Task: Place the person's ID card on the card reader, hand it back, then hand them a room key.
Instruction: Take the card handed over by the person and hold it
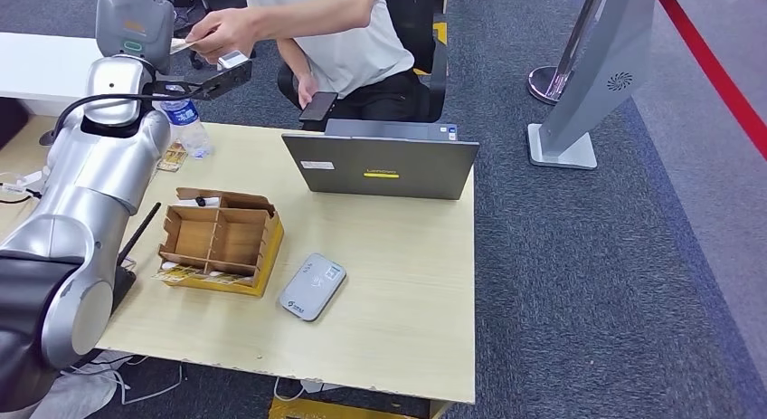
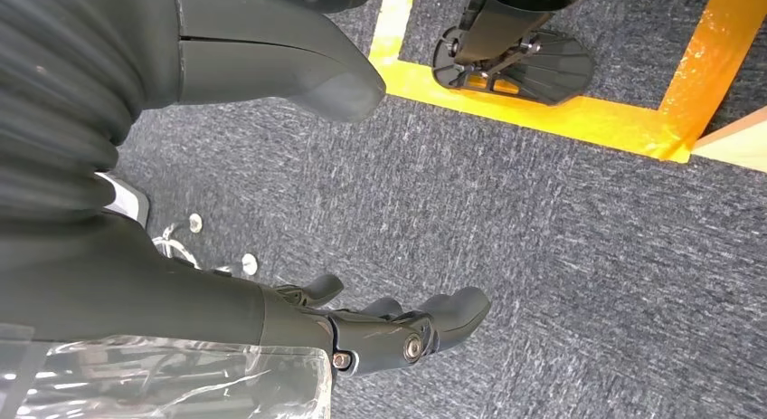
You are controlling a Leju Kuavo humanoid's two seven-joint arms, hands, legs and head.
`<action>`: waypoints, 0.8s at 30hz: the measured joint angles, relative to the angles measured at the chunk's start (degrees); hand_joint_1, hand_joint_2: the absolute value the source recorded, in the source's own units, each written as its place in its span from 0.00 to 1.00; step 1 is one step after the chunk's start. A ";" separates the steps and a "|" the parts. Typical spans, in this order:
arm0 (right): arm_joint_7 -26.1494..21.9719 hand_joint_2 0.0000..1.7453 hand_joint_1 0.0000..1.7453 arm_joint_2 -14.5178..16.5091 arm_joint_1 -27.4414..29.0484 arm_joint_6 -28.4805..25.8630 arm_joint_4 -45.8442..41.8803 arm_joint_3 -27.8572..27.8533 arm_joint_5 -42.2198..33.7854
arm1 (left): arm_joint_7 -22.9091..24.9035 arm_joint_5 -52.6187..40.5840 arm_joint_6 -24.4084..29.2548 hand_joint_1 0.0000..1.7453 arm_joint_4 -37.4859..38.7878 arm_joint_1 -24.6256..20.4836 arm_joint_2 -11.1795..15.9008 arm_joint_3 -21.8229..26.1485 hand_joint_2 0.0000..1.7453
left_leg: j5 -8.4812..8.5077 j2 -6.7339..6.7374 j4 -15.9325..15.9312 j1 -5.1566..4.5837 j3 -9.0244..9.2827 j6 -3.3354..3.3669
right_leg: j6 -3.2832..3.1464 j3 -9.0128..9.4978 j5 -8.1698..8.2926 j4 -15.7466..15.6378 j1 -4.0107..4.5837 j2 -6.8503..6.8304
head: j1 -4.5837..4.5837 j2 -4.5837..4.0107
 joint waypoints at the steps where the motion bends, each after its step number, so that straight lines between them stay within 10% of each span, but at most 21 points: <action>1: 0.00 1.00 0.00 0.00 0.05 -0.01 0.00 0.00 -0.01 | -0.27 0.19 -0.05 1.00 0.21 0.00 0.00 -0.04 1.00 | 0.00 -0.01 0.00 0.00 -0.01 0.00 | 0.00 0.00 0.00 0.00 0.00 -0.01 | 0.00 0.00; 24: -0.18 1.00 0.00 0.05 0.39 -0.22 0.00 -0.01 0.02 | -4.74 4.64 5.46 1.00 -1.21 2.61 0.77 -0.10 1.00 | 0.00 -0.05 0.01 -0.01 -0.05 0.00 | 0.00 -0.01 0.00 0.00 -0.01 -0.08 | 0.01 0.00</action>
